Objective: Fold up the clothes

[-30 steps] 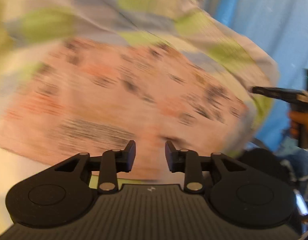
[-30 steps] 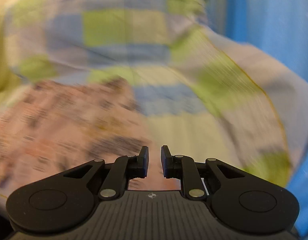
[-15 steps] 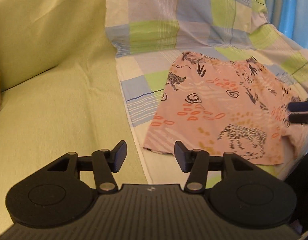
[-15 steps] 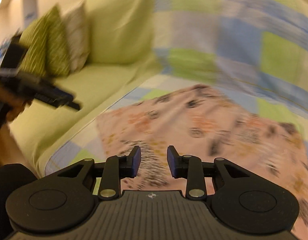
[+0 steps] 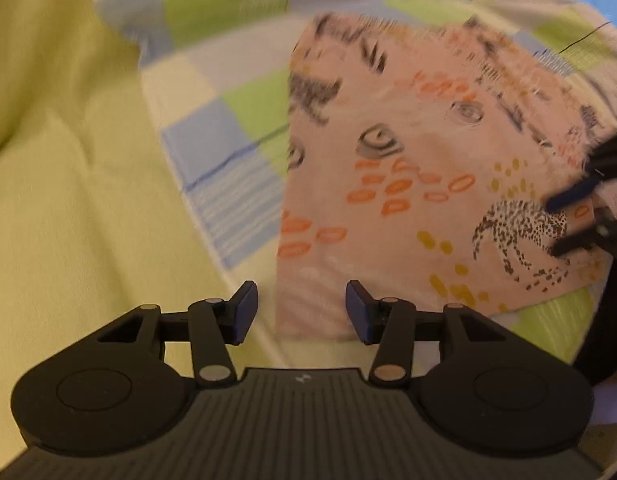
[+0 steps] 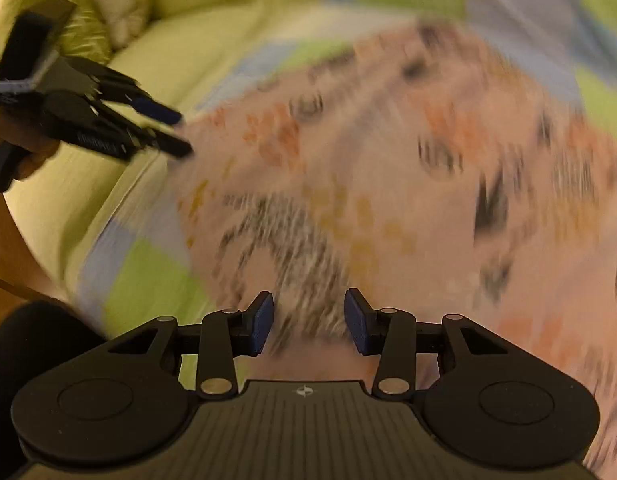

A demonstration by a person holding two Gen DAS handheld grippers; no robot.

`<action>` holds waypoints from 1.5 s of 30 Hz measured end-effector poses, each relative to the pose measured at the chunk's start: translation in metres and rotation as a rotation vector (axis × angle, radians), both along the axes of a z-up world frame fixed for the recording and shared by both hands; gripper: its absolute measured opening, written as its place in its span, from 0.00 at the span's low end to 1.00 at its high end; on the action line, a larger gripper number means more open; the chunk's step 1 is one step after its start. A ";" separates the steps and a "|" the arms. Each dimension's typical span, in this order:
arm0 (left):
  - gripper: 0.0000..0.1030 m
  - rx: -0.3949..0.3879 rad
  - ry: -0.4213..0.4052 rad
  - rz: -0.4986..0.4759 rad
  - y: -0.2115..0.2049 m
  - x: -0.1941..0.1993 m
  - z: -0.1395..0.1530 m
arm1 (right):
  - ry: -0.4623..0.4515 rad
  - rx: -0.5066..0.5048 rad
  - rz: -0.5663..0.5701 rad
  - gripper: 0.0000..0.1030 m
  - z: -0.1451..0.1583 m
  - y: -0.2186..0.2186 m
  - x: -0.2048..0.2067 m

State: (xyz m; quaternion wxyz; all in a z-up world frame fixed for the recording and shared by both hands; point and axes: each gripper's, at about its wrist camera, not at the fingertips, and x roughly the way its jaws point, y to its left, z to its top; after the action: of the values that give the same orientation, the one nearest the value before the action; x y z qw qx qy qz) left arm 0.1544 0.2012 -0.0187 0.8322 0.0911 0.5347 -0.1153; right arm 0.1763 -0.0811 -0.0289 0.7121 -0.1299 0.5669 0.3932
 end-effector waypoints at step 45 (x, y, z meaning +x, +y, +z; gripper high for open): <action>0.82 0.178 -0.085 -0.944 -0.080 0.101 0.227 | -0.012 -0.258 -0.793 0.98 0.225 -0.003 -0.050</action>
State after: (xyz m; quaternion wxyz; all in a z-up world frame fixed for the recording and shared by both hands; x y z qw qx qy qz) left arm 0.2552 0.1210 0.2082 0.6990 0.3994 0.4083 -0.4304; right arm 0.1262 -0.0846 0.1960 0.7896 0.0082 0.6135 0.0135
